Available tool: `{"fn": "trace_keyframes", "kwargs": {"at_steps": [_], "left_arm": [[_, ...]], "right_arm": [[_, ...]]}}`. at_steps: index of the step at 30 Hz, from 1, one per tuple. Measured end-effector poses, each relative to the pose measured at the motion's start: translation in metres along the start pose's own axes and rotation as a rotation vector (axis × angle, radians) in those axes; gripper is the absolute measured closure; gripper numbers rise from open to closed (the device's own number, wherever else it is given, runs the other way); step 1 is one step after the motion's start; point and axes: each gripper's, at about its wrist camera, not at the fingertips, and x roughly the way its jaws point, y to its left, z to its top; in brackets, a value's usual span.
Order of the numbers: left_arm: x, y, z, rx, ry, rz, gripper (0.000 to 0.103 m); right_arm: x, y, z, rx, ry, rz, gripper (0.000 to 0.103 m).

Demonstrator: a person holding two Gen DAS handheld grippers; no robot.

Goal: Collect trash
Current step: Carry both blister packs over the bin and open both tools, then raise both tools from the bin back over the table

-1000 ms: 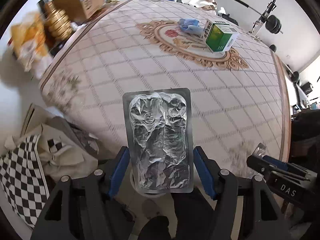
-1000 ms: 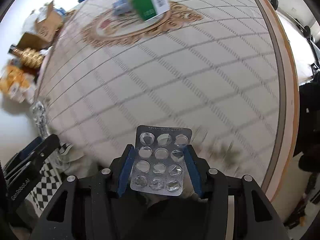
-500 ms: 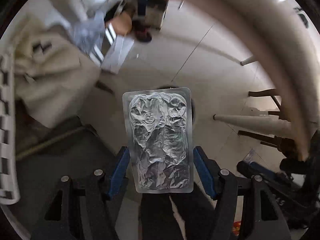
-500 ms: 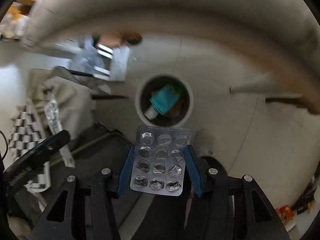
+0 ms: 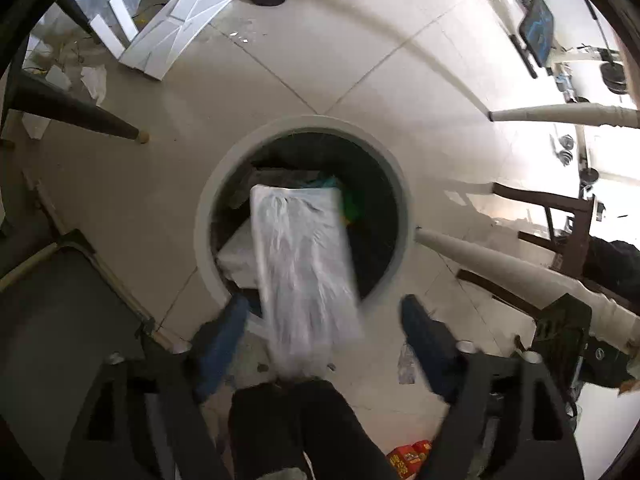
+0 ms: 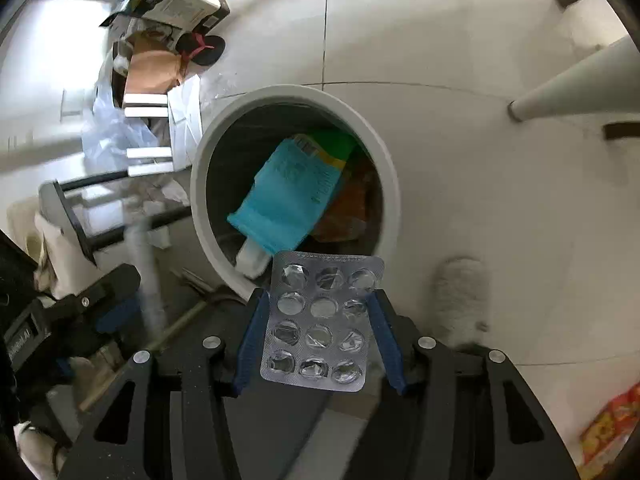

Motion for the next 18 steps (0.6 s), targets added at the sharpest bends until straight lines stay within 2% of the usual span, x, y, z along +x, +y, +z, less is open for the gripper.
{"fn": "trace_keyframes", "kwargs": {"at_steps": [3, 5, 6, 8, 10, 13, 18], "left_arm": [[-0.008, 0.009, -0.002, -0.021, -0.038, 0.044, 0.007], [-0.019, 0.015, -0.008, -0.03, -0.073, 0.09, 0.005], [-0.023, 0.017, -0.012, -0.031, -0.097, 0.115, 0.005], [-0.035, 0.018, -0.022, -0.022, -0.166, 0.206, 0.005], [-0.041, 0.016, -0.032, 0.003, -0.197, 0.313, 0.005], [-0.05, 0.012, -0.048, 0.034, -0.206, 0.361, 0.005], [-0.059, 0.005, -0.064, 0.089, -0.192, 0.414, 0.005]], "right_arm": [[0.008, 0.002, 0.007, -0.007, -0.004, 0.04, 0.03], [0.007, 0.007, 0.005, -0.039, -0.023, 0.009, 0.006], [0.004, 0.01, 0.002, -0.059, -0.028, -0.02, 0.004], [0.0, 0.018, -0.001, -0.101, -0.048, -0.089, 0.003], [-0.005, 0.028, -0.008, -0.16, -0.07, -0.181, 0.003], [-0.015, 0.042, -0.019, -0.249, -0.108, -0.287, 0.003], [-0.04, 0.061, -0.039, -0.336, -0.147, -0.388, 0.003]]}}
